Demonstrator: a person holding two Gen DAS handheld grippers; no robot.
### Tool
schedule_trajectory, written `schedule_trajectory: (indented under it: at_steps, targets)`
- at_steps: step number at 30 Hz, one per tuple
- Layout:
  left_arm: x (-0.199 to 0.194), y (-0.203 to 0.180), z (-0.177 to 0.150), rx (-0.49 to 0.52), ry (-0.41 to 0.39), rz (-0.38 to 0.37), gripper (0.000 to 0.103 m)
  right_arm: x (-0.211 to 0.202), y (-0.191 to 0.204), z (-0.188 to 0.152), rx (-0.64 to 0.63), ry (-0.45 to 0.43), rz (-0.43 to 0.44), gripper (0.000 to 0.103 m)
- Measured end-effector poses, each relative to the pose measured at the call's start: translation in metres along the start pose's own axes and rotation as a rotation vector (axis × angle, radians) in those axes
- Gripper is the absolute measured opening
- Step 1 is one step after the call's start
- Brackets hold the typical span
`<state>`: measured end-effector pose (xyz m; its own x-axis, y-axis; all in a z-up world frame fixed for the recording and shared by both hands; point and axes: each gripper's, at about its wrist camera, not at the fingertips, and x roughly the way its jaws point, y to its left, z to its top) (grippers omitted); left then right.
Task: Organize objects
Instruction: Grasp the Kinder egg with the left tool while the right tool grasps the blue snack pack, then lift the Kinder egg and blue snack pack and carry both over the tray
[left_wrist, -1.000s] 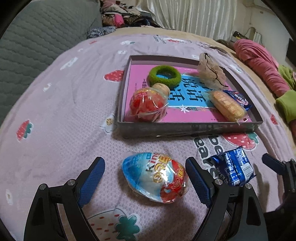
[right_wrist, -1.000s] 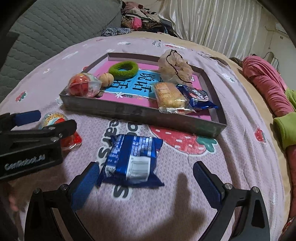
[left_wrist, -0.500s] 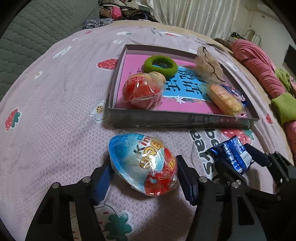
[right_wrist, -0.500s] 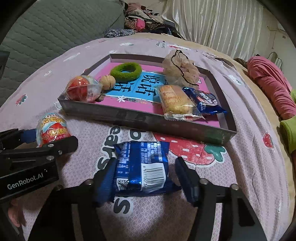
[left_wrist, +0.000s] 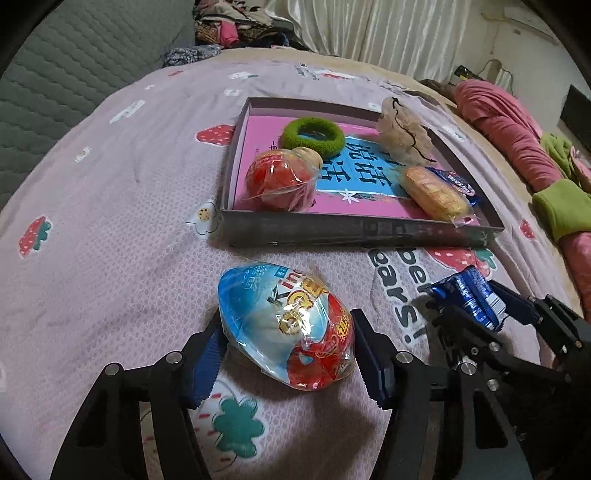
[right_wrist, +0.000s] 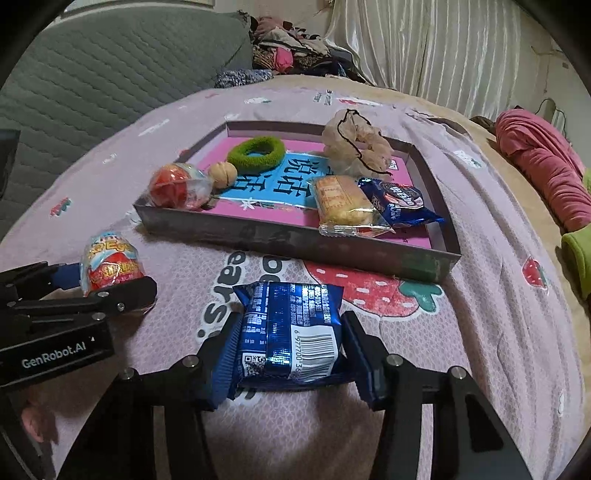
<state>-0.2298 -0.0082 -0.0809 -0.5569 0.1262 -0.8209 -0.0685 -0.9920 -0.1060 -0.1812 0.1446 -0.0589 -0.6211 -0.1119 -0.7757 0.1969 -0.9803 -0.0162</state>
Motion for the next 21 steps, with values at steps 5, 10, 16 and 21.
schedule_trajectory:
  at_steps: [5, 10, 16, 21]
  targets:
    - [-0.019, -0.002, -0.002, 0.015, -0.029, 0.007, 0.066, -0.016, -0.003, 0.0, 0.01, -0.024, 0.013, 0.054]
    - [-0.045, -0.006, 0.002, 0.024, -0.07, 0.008, 0.066, -0.039, -0.007, 0.004, 0.013, -0.059, 0.005, 0.054]
    - [-0.079, -0.016, 0.009, 0.045, -0.12, 0.018, 0.066, -0.077, -0.013, 0.014, 0.01, -0.116, -0.009, 0.054]
    - [-0.111, -0.027, 0.015, 0.062, -0.168, 0.023, 0.066, -0.109, -0.018, 0.024, 0.007, -0.165, -0.019, 0.054]
